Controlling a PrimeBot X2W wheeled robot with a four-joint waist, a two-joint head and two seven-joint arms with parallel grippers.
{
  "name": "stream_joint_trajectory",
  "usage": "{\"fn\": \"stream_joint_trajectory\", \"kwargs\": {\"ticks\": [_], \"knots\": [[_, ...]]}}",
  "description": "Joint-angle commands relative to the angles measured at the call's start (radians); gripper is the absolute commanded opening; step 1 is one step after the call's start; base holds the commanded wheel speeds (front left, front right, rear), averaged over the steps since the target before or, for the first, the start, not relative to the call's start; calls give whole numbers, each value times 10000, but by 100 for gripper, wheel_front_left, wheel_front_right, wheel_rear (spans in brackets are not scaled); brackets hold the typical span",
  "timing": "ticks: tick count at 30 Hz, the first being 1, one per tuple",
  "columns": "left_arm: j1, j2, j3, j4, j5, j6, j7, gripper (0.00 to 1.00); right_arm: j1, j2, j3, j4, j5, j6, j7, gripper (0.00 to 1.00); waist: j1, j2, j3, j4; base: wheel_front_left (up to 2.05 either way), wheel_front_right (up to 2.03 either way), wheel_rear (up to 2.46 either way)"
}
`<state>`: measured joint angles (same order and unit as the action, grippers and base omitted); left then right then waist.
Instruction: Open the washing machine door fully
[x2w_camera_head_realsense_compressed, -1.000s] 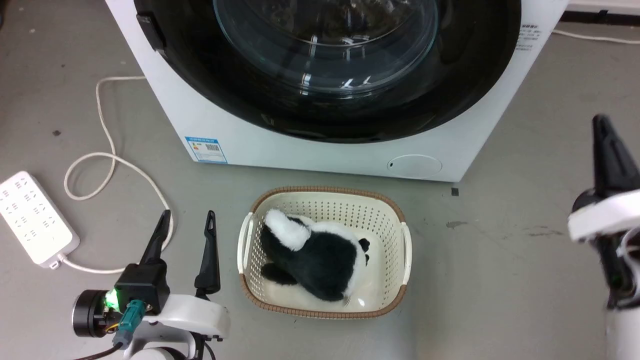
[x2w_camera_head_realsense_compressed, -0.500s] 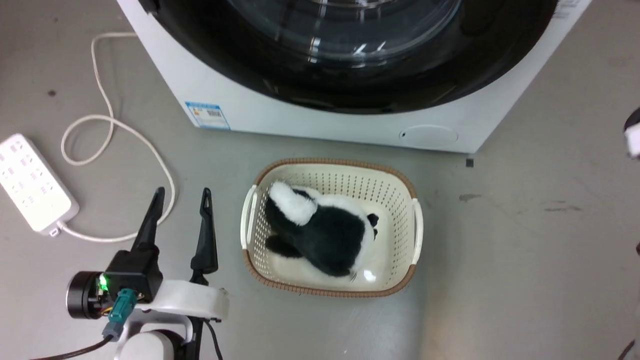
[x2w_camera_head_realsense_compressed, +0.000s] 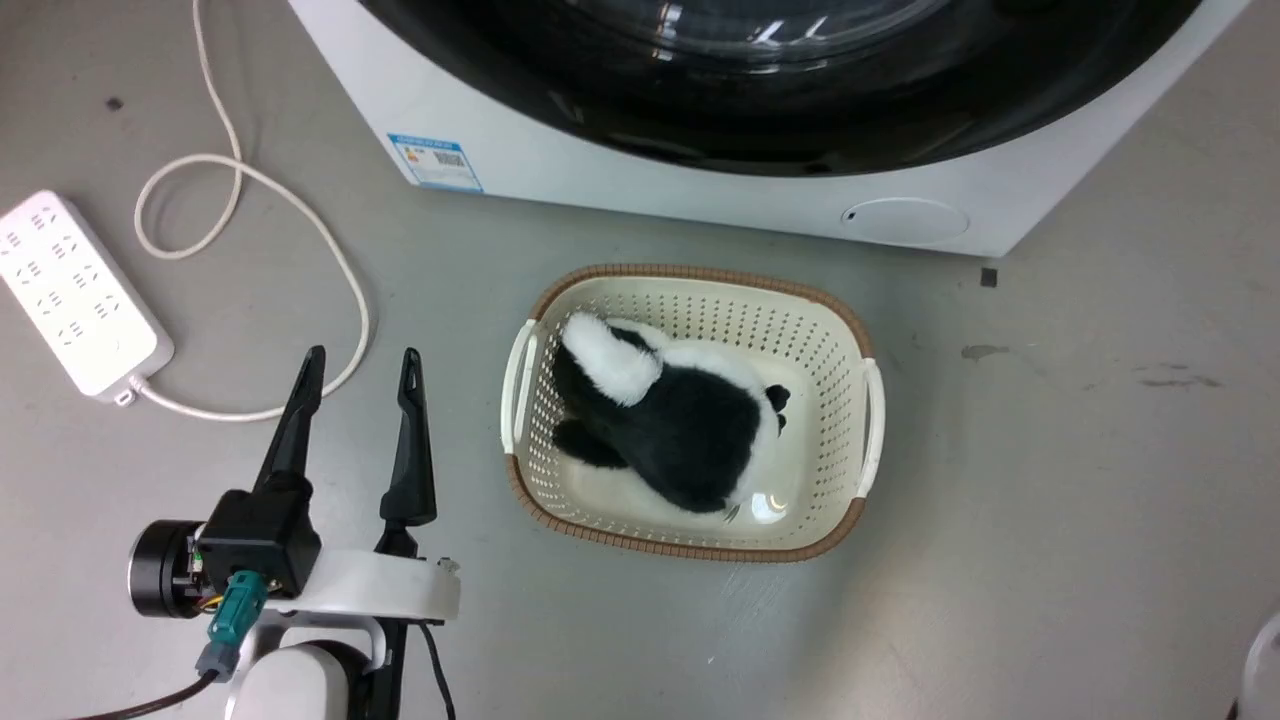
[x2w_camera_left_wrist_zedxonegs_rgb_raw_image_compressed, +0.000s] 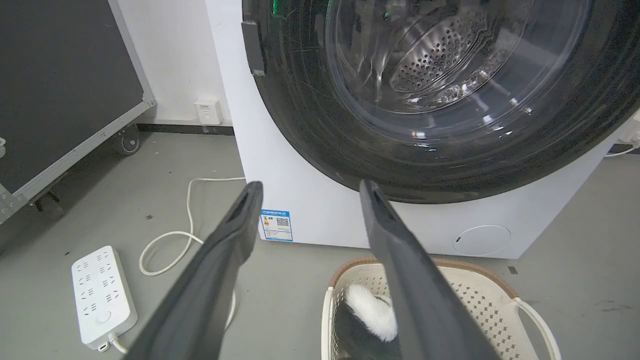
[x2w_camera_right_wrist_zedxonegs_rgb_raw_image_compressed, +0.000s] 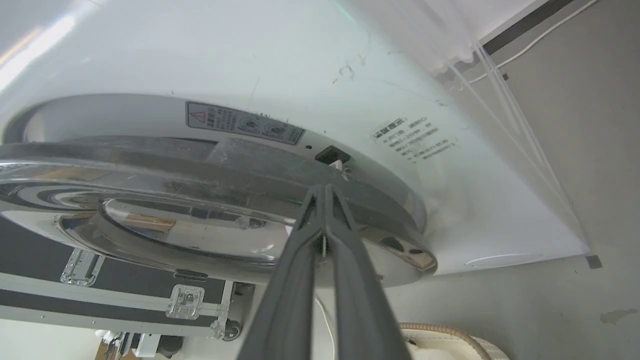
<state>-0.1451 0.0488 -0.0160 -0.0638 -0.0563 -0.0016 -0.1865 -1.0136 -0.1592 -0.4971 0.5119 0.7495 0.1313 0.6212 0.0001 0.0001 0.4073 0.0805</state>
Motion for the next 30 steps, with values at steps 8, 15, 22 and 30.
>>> {"fn": "stream_joint_trajectory", "kwargs": {"ticks": [8, 15, 22, 30], "knots": [[-323, 11, -82, -138, -78, 65, -242, 100, -1816, -333, -1101, 1233, -94, -2, 1403, 0, -1, -1, 444, 264, 0, 0, 0], [-505, 12, -203, -281, -36, 105, -431, 100, -3417, -391, -2321, 2123, -546, -3, 3055, 0, -1, -1, 905, 500, 0, 0, 0], [-675, 13, -286, -346, -75, 144, -577, 100, -4193, -142, -3276, 2238, -815, -4, 4276, 0, -1, -1, 1204, 619, 0, 0, 0], [-748, 14, -387, -352, -187, 242, -744, 100, -4101, 305, -4209, 1618, -1196, -5, 5989, 0, -1, -1, 1287, 732, 0, 0, 0]]}}
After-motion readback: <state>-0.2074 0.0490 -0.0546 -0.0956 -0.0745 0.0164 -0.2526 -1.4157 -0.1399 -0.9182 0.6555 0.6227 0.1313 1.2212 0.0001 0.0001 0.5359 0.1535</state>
